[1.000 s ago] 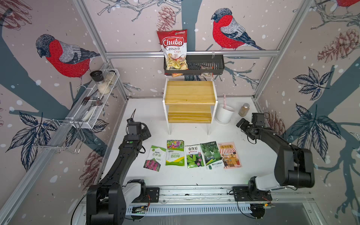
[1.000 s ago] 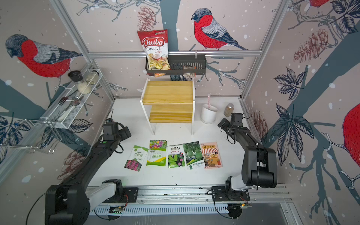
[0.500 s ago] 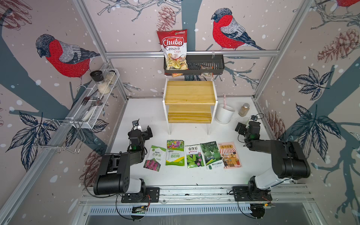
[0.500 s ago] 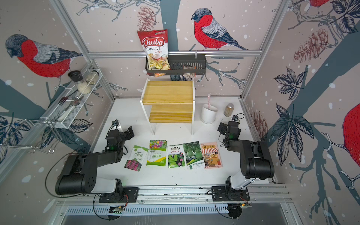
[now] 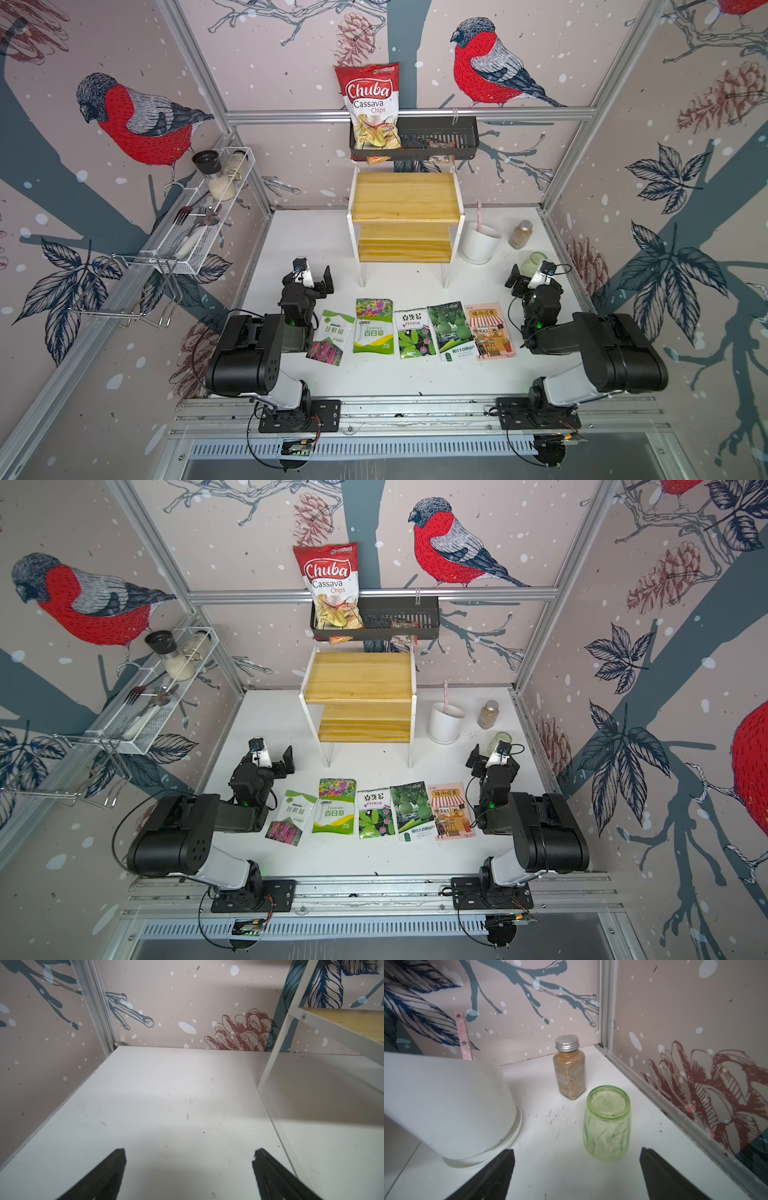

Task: Take the seed bag off the shelf
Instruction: Reset both arms

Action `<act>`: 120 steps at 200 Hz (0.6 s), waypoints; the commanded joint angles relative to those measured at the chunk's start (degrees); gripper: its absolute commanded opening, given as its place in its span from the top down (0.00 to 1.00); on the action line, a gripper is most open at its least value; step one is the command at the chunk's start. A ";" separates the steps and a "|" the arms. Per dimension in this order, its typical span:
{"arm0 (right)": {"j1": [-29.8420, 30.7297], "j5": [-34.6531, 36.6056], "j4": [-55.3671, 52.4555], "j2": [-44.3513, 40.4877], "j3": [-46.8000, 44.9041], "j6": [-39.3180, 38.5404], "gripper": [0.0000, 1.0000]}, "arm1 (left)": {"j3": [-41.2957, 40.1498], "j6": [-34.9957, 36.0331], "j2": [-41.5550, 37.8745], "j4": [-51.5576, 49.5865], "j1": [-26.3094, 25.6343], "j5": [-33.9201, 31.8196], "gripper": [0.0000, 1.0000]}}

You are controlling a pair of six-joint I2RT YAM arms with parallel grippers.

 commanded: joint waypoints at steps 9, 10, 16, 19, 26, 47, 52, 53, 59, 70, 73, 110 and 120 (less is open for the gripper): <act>1.00 0.72 -0.59 -0.94 1.07 0.13 0.00 | 0.29 1.06 -0.31 1.05 -0.26 -1.27 0.01; 0.98 0.70 -0.52 -0.93 1.00 0.13 0.00 | 0.23 1.06 -0.22 1.27 -0.24 -1.27 0.01; 0.88 0.55 0.98 -0.54 0.70 0.00 0.00 | 0.22 1.06 -0.16 1.20 -0.23 -1.33 0.01; 0.94 0.60 1.38 -0.34 0.63 -0.12 0.00 | 0.33 1.02 -0.36 0.60 -0.30 -1.31 0.01; 1.05 0.68 1.40 -0.36 0.62 -0.14 0.00 | 0.27 1.04 -0.33 1.17 -0.25 -1.28 0.01; 0.92 0.61 0.58 -0.60 0.84 -0.03 0.00 | 0.27 1.06 -0.19 1.11 -0.31 -1.32 0.01; 0.92 0.59 0.69 -0.54 0.80 -0.05 0.00 | 0.28 1.01 -0.36 0.71 -0.24 -1.29 0.01; 0.90 0.59 0.69 -0.51 0.82 -0.05 0.00 | 0.32 1.03 -0.38 0.70 -0.23 -1.32 0.01; 0.83 0.40 0.02 -0.60 1.15 0.10 0.00 | 0.27 1.05 -0.24 1.09 -0.23 -1.28 0.01; 0.71 0.24 -0.10 -0.62 1.15 0.08 0.00 | 0.23 1.06 -0.33 0.81 -0.23 -1.35 0.01; 0.71 0.24 -0.10 -0.59 1.13 0.10 0.00 | 0.26 1.06 -0.28 0.98 -0.25 -1.31 0.01; 0.68 -0.20 -0.02 -0.57 1.05 0.10 0.00 | 0.22 1.06 -0.32 0.87 -0.25 -1.34 0.01; 0.63 -0.23 -0.06 -0.68 1.05 0.06 0.00 | 0.26 1.05 -0.32 0.97 -0.23 -1.31 0.01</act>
